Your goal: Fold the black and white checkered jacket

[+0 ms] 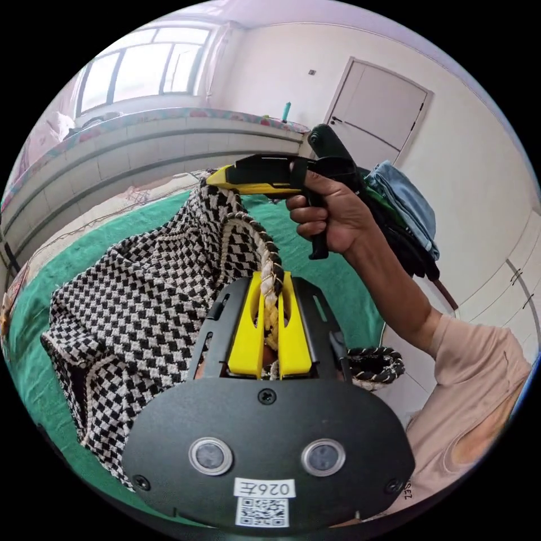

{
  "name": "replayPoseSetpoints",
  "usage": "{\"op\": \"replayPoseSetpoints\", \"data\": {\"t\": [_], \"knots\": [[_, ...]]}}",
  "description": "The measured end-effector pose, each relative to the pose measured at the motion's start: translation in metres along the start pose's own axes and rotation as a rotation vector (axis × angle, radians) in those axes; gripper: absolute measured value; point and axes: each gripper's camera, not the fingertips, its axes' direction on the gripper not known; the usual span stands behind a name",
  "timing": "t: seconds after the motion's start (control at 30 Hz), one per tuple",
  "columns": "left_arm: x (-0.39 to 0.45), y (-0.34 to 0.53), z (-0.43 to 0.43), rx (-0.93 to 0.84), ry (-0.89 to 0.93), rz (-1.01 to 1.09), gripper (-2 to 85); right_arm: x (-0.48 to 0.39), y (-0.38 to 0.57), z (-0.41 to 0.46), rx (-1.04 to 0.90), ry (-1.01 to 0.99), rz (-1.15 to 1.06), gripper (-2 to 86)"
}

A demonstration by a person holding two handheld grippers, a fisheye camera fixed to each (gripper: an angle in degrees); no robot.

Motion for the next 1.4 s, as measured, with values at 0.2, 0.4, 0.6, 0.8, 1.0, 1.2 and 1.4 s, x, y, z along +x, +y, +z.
{"op": "replayPoseSetpoints", "data": {"t": [0.2,0.4,0.6,0.8,1.0,1.2,1.4], "knots": [[-0.134,0.094,-0.123,0.151,-0.004,-0.352,2.2,-0.101,-0.071,0.143,-0.132,-0.082,-0.15,-1.2],[-0.243,0.182,-0.176,0.152,0.032,-0.604,3.6,-0.161,-0.103,0.312,-0.338,-0.017,-0.202,-0.8],[-0.267,0.232,-0.239,0.216,-0.092,-0.685,4.6,-0.161,-0.117,0.383,-0.49,-0.025,-0.194,2.4],[-0.173,0.21,-0.262,0.256,-0.236,-0.45,-0.8,-0.165,-0.134,0.354,-0.339,-0.102,-0.166,1.7],[-0.155,0.189,-0.176,-0.216,-0.457,-0.375,-0.9,-0.178,-0.119,0.365,-0.321,-0.004,-0.188,-0.8],[-0.124,0.196,-0.234,-0.068,-0.414,-0.523,-1.0,-0.245,-0.114,0.33,-0.279,-0.16,-0.335,-0.9],[-0.068,0.208,-0.193,-0.246,-0.51,-0.388,-1.0,-0.358,-0.033,0.245,-0.322,0.067,-0.765,-0.9]]}}
